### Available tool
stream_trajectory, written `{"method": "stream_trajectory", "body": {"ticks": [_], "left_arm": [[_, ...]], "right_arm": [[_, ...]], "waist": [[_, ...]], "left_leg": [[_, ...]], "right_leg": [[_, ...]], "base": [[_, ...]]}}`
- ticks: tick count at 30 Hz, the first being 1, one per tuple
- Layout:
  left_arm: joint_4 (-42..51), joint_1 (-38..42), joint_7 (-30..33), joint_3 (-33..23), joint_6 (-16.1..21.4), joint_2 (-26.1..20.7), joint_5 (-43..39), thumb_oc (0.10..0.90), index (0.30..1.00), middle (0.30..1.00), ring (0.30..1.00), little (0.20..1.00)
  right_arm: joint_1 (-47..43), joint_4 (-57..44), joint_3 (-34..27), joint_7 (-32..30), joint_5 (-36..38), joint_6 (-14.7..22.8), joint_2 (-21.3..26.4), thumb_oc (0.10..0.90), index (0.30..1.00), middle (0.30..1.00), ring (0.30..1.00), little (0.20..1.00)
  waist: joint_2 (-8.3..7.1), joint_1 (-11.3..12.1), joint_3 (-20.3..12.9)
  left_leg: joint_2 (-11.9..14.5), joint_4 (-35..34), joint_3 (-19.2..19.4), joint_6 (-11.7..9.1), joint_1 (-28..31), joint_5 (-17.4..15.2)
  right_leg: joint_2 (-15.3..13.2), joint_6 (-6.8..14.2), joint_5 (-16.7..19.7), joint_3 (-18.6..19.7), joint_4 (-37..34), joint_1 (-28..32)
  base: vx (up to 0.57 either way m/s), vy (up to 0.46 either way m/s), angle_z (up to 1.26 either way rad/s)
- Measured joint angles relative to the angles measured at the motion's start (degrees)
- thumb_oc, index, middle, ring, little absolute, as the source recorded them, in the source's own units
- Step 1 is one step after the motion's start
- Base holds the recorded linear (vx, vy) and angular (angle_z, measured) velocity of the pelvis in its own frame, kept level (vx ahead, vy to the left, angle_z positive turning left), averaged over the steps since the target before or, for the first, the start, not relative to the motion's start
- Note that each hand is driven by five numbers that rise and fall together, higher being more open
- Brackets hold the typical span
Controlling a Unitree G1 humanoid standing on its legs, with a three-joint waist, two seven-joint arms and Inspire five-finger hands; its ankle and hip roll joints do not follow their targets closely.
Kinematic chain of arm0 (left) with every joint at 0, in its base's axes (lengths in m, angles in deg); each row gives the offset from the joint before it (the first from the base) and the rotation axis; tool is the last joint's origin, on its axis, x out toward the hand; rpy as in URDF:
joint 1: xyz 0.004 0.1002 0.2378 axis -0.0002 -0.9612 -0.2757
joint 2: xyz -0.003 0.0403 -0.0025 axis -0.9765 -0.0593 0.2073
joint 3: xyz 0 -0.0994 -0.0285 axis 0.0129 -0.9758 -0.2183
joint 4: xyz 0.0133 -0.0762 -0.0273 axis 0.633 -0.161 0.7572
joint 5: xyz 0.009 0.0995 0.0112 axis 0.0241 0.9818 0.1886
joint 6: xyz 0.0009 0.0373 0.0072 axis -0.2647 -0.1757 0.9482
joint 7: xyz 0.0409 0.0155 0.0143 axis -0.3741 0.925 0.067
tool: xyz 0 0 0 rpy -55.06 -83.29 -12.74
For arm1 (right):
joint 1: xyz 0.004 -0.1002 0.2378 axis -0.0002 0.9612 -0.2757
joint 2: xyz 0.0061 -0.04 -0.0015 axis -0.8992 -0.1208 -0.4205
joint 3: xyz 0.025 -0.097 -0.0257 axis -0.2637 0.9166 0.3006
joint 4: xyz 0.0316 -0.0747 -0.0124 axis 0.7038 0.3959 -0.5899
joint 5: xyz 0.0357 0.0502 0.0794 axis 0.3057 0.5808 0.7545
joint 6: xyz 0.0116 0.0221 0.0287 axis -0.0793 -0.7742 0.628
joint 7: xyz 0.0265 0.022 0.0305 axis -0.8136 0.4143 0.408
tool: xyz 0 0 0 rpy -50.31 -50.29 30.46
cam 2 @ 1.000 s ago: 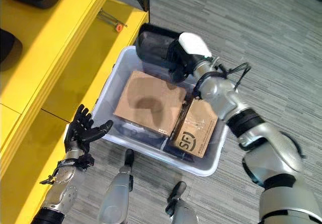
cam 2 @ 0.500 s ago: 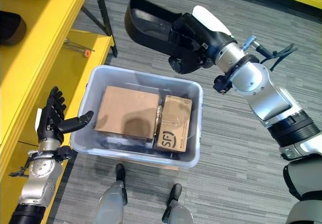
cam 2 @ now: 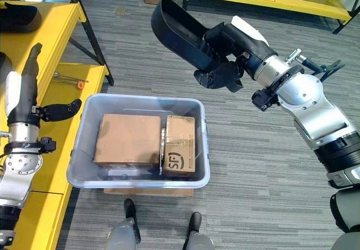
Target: Move parts from the plastic box to the shelf.
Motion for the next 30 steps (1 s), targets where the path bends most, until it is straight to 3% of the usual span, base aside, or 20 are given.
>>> {"method": "stream_trajectory", "body": {"ticks": [6,11,16,21,30], "left_arm": [[0.04,2.92,2.79,2.37,1.10,-3.71,9.51,0.900,1.000,1.000,1.000,1.000],[0.07,6.97,3.09,10.74,2.21,-11.49,14.92,0.900,1.000,1.000,1.000,1.000],[0.13,8.96,3.25,12.69,3.29,-12.42,17.69,0.900,1.000,1.000,1.000,1.000],[0.27,9.66,3.32,15.57,4.12,-16.38,20.91,0.900,1.000,1.000,1.000,1.000],[0.00,11.07,3.26,19.02,5.28,-16.48,21.56,0.900,1.000,1.000,1.000,1.000]], "right_arm": [[3.14,-0.88,-0.01,0.60,1.81,0.09,-1.27,0.400,0.300,0.300,0.300,0.300],[4.51,-3.11,0.08,2.40,3.96,0.05,-2.03,0.400,0.300,0.300,0.300,0.300],[4.85,-4.57,0.09,3.52,5.75,0.47,-2.21,0.400,0.300,0.300,0.300,0.300],[6.59,-4.96,0.26,4.56,5.81,0.59,-2.20,0.400,0.300,0.300,0.300,0.300],[7.30,-12.08,0.39,6.54,7.99,1.13,-2.15,0.400,0.300,0.300,0.300,0.300]], "waist": [[0.97,-1.18,-0.80],[1.31,-1.56,-1.29],[1.86,-1.71,-2.06],[2.28,-1.81,-2.51],[2.27,-2.39,-3.63]], "left_leg": [[0.01,-0.09,0.10,-0.15,0.81,-0.20],[0.02,-0.07,0.19,-0.17,0.79,-0.20],[0.00,-0.05,0.23,-0.30,0.72,-0.35],[0.01,-0.03,0.16,-0.36,0.63,-0.39],[0.02,0.05,0.14,-0.39,-0.20,-0.41]], "right_leg": [[-0.08,-0.01,-0.02,0.36,-0.01,0.57],[-0.09,-0.02,-0.01,0.53,0.00,0.42],[-0.12,-0.04,-0.06,0.55,-0.01,0.31],[-0.09,-0.12,-0.14,0.54,0.00,0.25],[-0.08,-0.13,-0.14,0.53,0.00,-0.58]], "base": [[0.00,0.005,-0.02],[0.00,0.000,0.00],[0.00,0.000,0.00],[0.00,0.000,0.00],[0.00,0.000,0.00]]}}
